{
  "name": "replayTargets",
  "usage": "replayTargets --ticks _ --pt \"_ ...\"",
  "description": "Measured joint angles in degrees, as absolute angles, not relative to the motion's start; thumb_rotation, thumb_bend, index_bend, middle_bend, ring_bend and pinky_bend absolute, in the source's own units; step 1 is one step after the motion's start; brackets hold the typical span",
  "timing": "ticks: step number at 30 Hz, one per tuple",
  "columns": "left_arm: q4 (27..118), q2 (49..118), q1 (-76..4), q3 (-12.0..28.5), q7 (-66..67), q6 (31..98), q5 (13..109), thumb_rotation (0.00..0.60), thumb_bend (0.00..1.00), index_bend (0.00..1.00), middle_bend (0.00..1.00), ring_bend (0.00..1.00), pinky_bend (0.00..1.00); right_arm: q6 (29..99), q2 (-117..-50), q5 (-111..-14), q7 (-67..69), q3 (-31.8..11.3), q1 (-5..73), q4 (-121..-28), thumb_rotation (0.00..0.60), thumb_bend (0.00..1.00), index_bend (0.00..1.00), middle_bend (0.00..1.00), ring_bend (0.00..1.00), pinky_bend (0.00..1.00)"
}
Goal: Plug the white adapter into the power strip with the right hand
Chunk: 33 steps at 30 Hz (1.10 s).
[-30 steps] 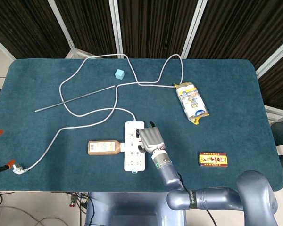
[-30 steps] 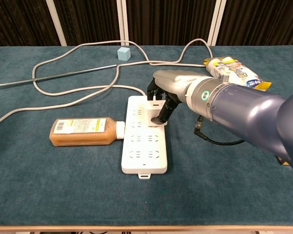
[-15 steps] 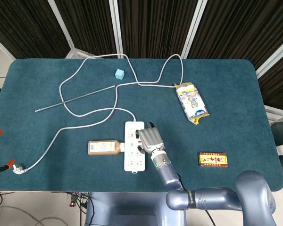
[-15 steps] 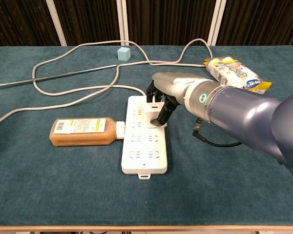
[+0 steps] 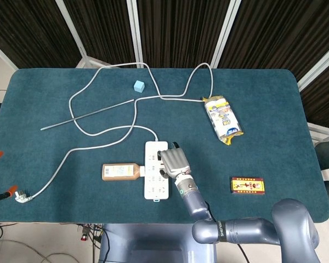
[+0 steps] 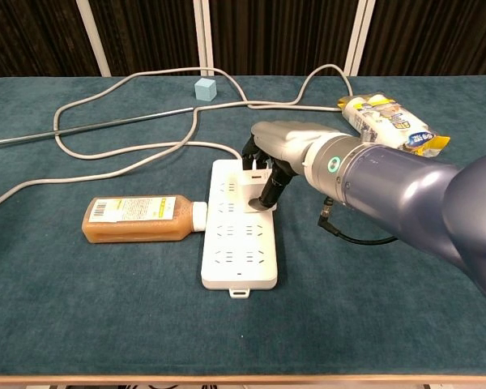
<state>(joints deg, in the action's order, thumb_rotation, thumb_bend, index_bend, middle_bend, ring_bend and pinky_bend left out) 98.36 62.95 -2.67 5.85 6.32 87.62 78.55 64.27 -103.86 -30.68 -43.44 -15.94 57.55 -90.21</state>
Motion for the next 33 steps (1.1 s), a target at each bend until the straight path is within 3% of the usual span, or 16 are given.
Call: replayTargets --ticks 25,33 --pt "98.28 63.11 -2.74 5.84 6.61 87.54 78.52 0.600 0.09 0.19 0.00 0.00 0.00 63.39 -103.53 -31.23 -42.81 -15.37 57.09 -90.40 0.600 0.52 0.76 0.60 0.47 0.14" --pt "98.32 63.08 -2.73 5.85 6.57 87.56 78.51 0.600 0.09 0.19 0.00 0.00 0.00 62.45 -102.67 -30.50 -43.62 -14.89 57.27 -91.11 0.600 0.52 0.61 0.49 0.42 0.14"
